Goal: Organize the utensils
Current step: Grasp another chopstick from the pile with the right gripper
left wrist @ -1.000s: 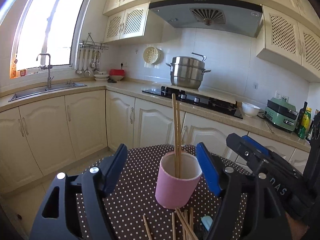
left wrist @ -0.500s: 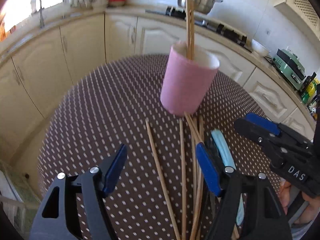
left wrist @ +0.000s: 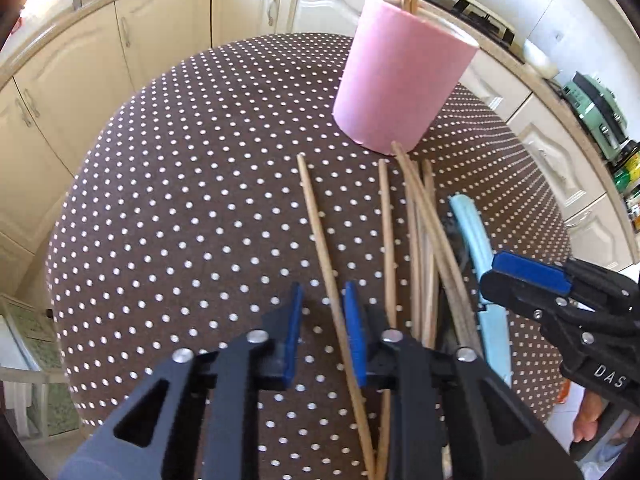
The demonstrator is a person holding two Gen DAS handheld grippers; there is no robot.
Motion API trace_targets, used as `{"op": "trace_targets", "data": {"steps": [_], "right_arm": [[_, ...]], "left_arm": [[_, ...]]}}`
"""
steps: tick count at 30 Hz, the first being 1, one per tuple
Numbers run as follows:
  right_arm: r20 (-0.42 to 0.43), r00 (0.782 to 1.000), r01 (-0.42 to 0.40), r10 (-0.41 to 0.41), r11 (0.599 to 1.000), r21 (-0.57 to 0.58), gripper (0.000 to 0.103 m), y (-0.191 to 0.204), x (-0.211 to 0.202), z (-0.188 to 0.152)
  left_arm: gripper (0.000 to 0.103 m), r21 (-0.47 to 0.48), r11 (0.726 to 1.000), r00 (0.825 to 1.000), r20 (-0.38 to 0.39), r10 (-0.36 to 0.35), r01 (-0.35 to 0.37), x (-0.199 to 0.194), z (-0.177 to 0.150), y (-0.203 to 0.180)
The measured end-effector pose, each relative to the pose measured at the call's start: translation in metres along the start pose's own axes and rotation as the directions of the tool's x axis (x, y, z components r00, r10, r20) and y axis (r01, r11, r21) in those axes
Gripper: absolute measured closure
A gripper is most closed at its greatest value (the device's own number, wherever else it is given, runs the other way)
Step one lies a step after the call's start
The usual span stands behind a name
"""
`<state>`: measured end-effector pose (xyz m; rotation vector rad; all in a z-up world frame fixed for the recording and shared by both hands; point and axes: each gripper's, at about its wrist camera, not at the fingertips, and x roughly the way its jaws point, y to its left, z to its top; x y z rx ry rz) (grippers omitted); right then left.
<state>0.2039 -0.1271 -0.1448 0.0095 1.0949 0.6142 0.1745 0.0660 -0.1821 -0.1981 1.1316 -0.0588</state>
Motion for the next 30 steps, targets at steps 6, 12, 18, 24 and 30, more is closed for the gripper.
{"op": "trace_targets", "data": {"steps": [6,12,18,24,30], "right_arm": [[-0.056,0.998,-0.025,0.026,0.999,0.021,0.082,-0.004,0.012,0.003],[-0.082,0.997,0.004,-0.002,1.0,0.018,0.084,0.002,0.023,0.01],[-0.109,0.993,0.043,-0.044,0.999,-0.01,0.084,0.01,0.03,0.02],[-0.141,0.987,0.071,-0.077,0.996,-0.049,0.089,0.024,0.041,0.027],[-0.091,0.994,0.049,-0.053,0.998,-0.049,0.096,0.028,0.041,0.026]], "left_arm": [[0.096,-0.019,1.0,1.0,0.014,-0.014,0.015,0.003,-0.001,0.004],[0.097,-0.03,0.999,0.999,0.032,-0.033,0.034,-0.005,-0.006,0.01],[0.098,-0.03,0.999,0.998,0.054,-0.024,0.026,-0.011,-0.006,0.007],[0.098,-0.021,0.999,0.997,0.067,-0.032,0.034,-0.016,-0.001,0.001],[0.098,-0.002,0.999,0.993,0.108,-0.05,0.051,-0.028,0.004,-0.005]]}}
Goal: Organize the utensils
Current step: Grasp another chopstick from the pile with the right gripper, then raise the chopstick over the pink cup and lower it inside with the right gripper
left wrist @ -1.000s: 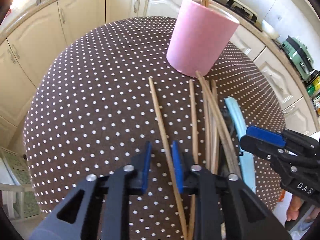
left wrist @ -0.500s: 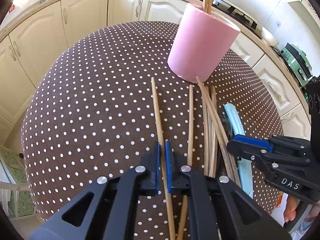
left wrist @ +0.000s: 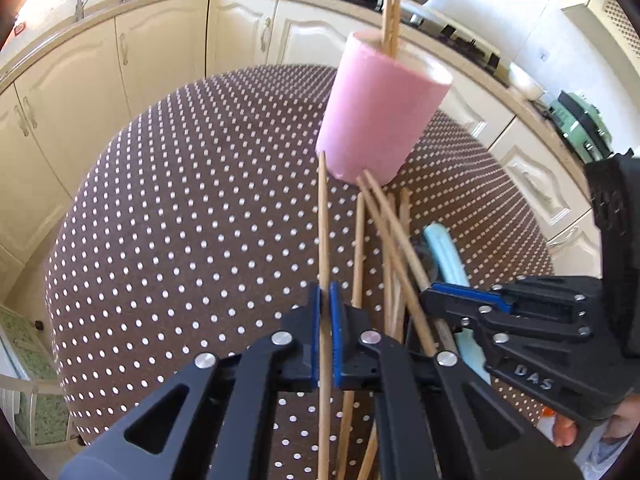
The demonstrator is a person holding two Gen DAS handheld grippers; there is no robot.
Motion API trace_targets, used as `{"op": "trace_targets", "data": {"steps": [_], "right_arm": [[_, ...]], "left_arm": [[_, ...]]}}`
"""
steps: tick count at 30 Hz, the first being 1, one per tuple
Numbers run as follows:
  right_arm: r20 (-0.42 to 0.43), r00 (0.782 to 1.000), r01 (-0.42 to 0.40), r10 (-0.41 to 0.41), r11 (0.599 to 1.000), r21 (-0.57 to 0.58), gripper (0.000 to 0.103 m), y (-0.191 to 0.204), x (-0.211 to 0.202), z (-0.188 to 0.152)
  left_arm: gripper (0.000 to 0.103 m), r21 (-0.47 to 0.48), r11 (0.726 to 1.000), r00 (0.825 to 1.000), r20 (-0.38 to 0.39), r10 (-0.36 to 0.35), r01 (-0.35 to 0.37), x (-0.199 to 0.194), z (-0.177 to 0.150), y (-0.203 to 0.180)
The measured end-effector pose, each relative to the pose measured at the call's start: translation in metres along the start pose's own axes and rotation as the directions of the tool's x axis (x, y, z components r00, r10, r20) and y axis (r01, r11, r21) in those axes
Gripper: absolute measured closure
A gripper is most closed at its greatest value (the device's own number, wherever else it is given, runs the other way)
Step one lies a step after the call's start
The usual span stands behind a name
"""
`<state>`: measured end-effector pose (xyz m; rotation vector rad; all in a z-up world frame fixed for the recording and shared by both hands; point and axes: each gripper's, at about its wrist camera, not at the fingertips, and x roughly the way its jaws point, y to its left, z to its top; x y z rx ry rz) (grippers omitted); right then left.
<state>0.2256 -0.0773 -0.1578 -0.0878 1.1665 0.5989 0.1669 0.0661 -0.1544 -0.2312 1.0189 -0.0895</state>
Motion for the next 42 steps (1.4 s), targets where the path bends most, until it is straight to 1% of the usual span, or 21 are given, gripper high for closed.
{"op": "trace_targets", "data": {"steps": [5,8,10,12,16,17,19,20,21,23,25,27,28,31,32,33,35,36,38,41,42], "right_arm": [[0.091,0.996,-0.015,0.015,1.0,0.002,0.097,-0.002,-0.016,-0.006],[0.163,0.986,-0.039,0.038,0.999,0.005,0.097,-0.004,-0.03,-0.008],[0.221,0.973,-0.066,0.063,0.998,0.003,0.097,-0.006,-0.042,-0.009],[0.288,0.953,-0.093,0.089,0.996,-0.001,0.097,-0.007,-0.054,-0.011],[0.399,0.91,-0.116,0.109,0.993,-0.007,0.097,-0.01,-0.075,-0.013],[0.424,0.899,-0.117,0.108,0.993,-0.006,0.097,-0.01,-0.08,-0.014],[0.469,0.876,-0.111,0.108,0.994,-0.02,0.097,-0.004,-0.088,-0.013],[0.483,0.869,-0.108,0.105,0.994,-0.021,0.097,-0.002,-0.09,-0.011],[0.505,0.857,-0.103,0.1,0.994,-0.024,0.097,-0.001,-0.094,-0.009],[0.525,0.844,-0.113,0.11,0.993,-0.025,0.097,-0.002,-0.1,-0.004],[0.546,0.832,-0.104,0.102,0.994,-0.028,0.097,0.0,-0.104,0.0],[0.568,0.817,-0.095,0.095,0.995,-0.03,0.097,0.0,-0.111,0.003],[0.573,0.814,-0.089,0.092,0.995,-0.032,0.097,0.0,-0.113,0.006],[0.599,0.798,-0.061,0.068,0.998,-0.031,0.097,0.0,-0.119,0.015],[0.606,0.793,-0.055,0.062,0.998,-0.029,0.097,-0.002,-0.121,0.02],[0.619,0.784,-0.053,0.056,0.998,-0.024,0.097,-0.004,-0.122,0.024],[0.633,0.773,-0.039,0.043,0.999,-0.019,0.097,-0.005,-0.125,0.033],[0.646,0.763,-0.032,0.035,0.999,-0.016,0.097,-0.006,-0.128,0.038],[0.656,0.754,-0.023,0.025,1.0,-0.011,0.097,-0.01,-0.133,0.05],[0.68,0.733,-0.026,0.023,1.0,-0.005,0.097,-0.015,-0.141,0.063],[0.691,0.722,-0.018,0.015,1.0,-0.004,0.097,-0.016,-0.144,0.068]], "left_arm": [[0.098,0.034,0.999,0.996,0.081,-0.037,0.035,-0.025,0.008,-0.008],[0.098,0.049,0.998,0.989,0.137,-0.056,0.049,-0.041,0.014,-0.013],[0.098,0.059,0.996,0.981,0.177,-0.077,0.068,-0.051,0.017,-0.016],[0.098,0.071,0.995,0.972,0.219,-0.086,0.072,-0.061,0.019,-0.018],[0.098,0.088,0.993,0.956,0.278,-0.094,0.072,-0.072,0.022,-0.029],[0.098,0.09,0.993,0.948,0.3,-0.106,0.083,-0.075,0.024,-0.031],[0.098,0.087,0.991,0.938,0.324,-0.121,0.098,-0.078,0.027,-0.031],[0.098,0.087,0.99,0.931,0.34,-0.131,0.107,-0.079,0.029,-0.032],[0.098,0.091,0.989,0.924,0.357,-0.138,0.112,-0.08,0.031,-0.034],[0.098,0.101,0.989,0.909,0.393,-0.141,0.11,-0.08,0.036,-0.039],[0.098,0.109,0.988,0.89,0.431,-0.147,0.11,-0.081,0.039,-0.043],[0.098,0.123,0.986,0.866,0.476,-0.155,0.109,-0.081,0.045,-0.048],[0.098,0.127,0.987,0.851,0.502,-0.153,0.102,-0.082,0.048,-0.051],[0.098,0.142,0.986,0.82,0.551,-0.151,0.087,-0.084,0.059,-0.059],[0.098,0.144,0.986,0.806,0.571,-0.155,0.087,-0.085,0.064,-0.061],[0.098,0.148,0.985,0.791,0.589,-0.164,0.094,-0.085,0.069,-0.062],[0.098,0.155,0.984,0.758,0.63,-0.171,0.093,-0.086,0.077,-0.063],[0.098,0.159,0.983,0.742,0.649,-0.171,0.088,-0.086,0.082,-0.065],[0.098,0.168,0.981,0.706,0.683,-0.186,0.095,-0.084,0.092,-0.067],[0.098,0.176,0.98,0.66,0.726,-0.19,0.089,-0.08,0.103,-0.071],[0.098,0.179,0.98,0.642,0.742,-0.194,0.089,-0.08,0.106,-0.072]]}}
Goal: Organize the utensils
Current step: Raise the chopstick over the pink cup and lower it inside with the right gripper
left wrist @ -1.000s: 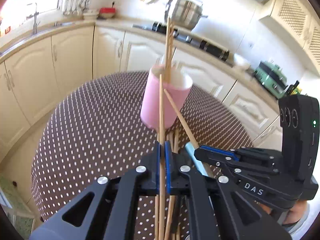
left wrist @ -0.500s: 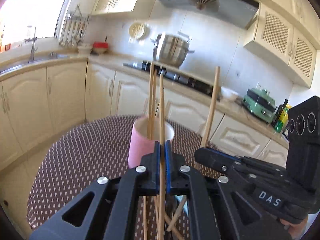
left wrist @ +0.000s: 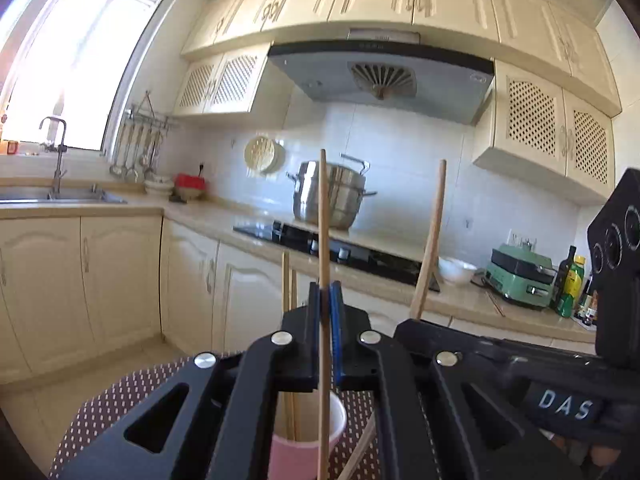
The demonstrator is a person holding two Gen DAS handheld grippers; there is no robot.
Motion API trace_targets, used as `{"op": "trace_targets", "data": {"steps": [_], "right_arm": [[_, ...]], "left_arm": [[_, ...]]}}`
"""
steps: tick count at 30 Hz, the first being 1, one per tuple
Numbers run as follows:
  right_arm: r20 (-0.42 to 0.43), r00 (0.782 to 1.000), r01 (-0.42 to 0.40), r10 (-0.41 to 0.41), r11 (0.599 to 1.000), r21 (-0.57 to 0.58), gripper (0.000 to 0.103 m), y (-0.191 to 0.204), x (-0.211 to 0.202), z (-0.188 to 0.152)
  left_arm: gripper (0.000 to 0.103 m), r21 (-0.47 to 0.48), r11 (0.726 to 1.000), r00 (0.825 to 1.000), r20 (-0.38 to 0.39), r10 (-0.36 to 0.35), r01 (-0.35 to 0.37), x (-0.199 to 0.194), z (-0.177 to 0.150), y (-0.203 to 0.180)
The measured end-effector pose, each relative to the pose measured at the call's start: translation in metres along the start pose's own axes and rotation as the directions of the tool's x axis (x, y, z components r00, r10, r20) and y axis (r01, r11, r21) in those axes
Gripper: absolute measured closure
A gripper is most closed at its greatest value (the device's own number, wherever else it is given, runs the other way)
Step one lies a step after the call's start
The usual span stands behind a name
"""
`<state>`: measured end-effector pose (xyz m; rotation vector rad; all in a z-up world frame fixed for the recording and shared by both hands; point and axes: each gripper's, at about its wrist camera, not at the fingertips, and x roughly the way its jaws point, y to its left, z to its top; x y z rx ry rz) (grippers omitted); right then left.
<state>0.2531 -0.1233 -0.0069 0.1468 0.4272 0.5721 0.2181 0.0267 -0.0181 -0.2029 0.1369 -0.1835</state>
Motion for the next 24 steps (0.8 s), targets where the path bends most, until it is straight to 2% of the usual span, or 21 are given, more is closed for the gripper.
{"op": "trace_targets", "data": {"steps": [5,12,17,24], "right_arm": [[0.052,0.999,0.017,-0.016,1.0,-0.017,0.097,-0.003,0.005,0.02],[0.097,0.995,0.029,-0.027,0.999,-0.024,0.097,-0.007,0.013,0.032],[0.131,0.991,0.024,-0.02,0.999,-0.027,0.097,-0.005,0.013,0.038],[0.08,0.996,0.04,-0.037,0.998,-0.046,0.097,-0.005,0.032,0.03]], "left_arm": [[0.098,0.009,1.0,0.997,0.081,0.006,-0.007,0.017,0.003,0.002],[0.098,-0.016,0.999,0.993,0.118,0.03,-0.029,0.037,0.0,0.011],[0.098,-0.027,0.999,0.992,0.118,0.038,-0.035,0.044,-0.005,0.017],[0.098,-0.027,0.999,0.996,0.082,0.042,-0.039,0.054,-0.015,0.022]]}}
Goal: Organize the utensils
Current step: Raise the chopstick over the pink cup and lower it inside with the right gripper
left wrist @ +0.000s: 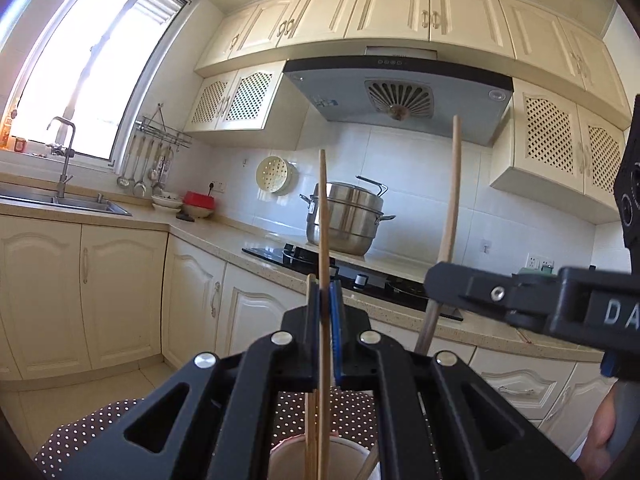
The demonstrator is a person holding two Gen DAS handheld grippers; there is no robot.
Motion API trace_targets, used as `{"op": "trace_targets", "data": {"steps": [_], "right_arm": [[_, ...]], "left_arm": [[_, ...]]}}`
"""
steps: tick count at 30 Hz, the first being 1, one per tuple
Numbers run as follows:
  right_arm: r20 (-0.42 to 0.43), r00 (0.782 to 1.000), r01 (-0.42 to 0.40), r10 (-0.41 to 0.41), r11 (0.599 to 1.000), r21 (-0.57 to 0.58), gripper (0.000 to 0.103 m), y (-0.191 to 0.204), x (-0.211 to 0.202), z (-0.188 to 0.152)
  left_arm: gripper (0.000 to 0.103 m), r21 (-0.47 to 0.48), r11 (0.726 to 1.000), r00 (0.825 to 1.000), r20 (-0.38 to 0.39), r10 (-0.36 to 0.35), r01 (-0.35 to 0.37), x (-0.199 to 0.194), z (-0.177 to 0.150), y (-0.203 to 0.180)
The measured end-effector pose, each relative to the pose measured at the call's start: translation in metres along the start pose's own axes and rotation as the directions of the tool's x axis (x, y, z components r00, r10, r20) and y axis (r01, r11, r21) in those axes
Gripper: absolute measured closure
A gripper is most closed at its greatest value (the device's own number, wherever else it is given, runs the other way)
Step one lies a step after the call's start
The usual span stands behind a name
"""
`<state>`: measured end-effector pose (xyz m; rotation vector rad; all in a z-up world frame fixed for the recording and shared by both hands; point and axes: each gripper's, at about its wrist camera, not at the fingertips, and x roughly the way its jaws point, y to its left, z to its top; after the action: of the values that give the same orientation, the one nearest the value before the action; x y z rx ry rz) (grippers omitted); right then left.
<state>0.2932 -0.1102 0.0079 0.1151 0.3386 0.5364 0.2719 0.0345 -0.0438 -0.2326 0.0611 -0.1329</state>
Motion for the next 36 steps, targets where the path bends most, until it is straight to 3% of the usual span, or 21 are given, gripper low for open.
{"op": "trace_targets", "data": {"steps": [10,12,14,36], "right_arm": [[-0.036,0.999,0.02,-0.02,1.0,0.013,0.097,-0.006,0.01,-0.015],[-0.041,0.999,0.023,-0.023,1.0,0.014,0.097,-0.006,0.011,-0.017],[-0.043,0.999,0.028,-0.027,1.0,0.014,0.097,-0.006,0.012,-0.017],[-0.088,0.996,0.035,-0.032,0.999,0.033,0.097,-0.015,0.023,-0.027]], "left_arm": [[0.096,0.013,1.0,0.999,-0.029,0.028,-0.028,0.002,-0.005,0.001],[0.081,0.008,1.0,0.999,-0.035,0.027,-0.026,0.002,-0.005,0.002],[0.077,0.003,1.0,0.999,-0.031,0.03,-0.03,0.0,-0.005,0.004],[0.072,0.015,0.998,0.996,-0.066,0.057,-0.056,-0.001,-0.005,0.014]]}}
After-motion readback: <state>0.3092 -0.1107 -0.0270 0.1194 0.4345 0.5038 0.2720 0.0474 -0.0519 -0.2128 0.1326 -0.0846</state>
